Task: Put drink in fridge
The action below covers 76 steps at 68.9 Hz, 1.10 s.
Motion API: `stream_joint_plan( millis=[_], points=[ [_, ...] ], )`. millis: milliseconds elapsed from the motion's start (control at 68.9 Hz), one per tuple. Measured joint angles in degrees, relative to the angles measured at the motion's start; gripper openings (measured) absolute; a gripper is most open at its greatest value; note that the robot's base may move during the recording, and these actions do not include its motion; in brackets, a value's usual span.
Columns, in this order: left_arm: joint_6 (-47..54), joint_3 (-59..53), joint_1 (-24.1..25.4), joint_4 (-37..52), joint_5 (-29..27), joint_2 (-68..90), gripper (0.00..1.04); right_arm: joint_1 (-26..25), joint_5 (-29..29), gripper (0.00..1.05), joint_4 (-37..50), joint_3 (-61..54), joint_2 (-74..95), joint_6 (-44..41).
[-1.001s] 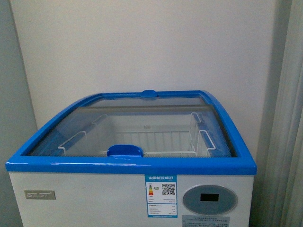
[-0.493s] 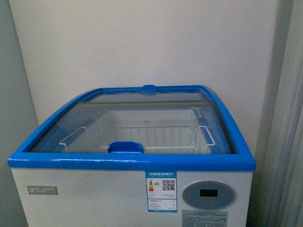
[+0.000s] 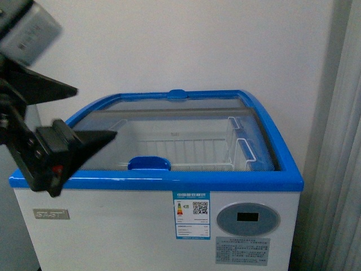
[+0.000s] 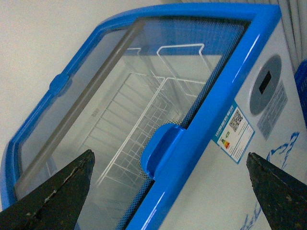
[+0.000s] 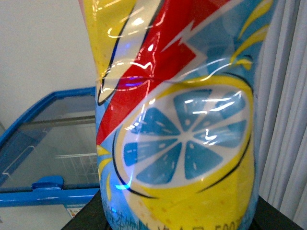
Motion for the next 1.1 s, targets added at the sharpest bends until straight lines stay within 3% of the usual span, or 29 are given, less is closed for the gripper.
stream_joint_plan(
  millis=[406, 1102],
  points=[
    [11.8, 12.0, -0.8, -6.4, 0.9, 11.7, 0.97, 0.0, 0.0, 0.40, 0.0, 0.0, 0.0, 0.0],
    [15.0, 30.9, 0.1, -8.2, -3.3, 29.4, 0.97, 0.0, 0.0, 0.40, 0.0, 0.0, 0.0, 0.0]
  ],
)
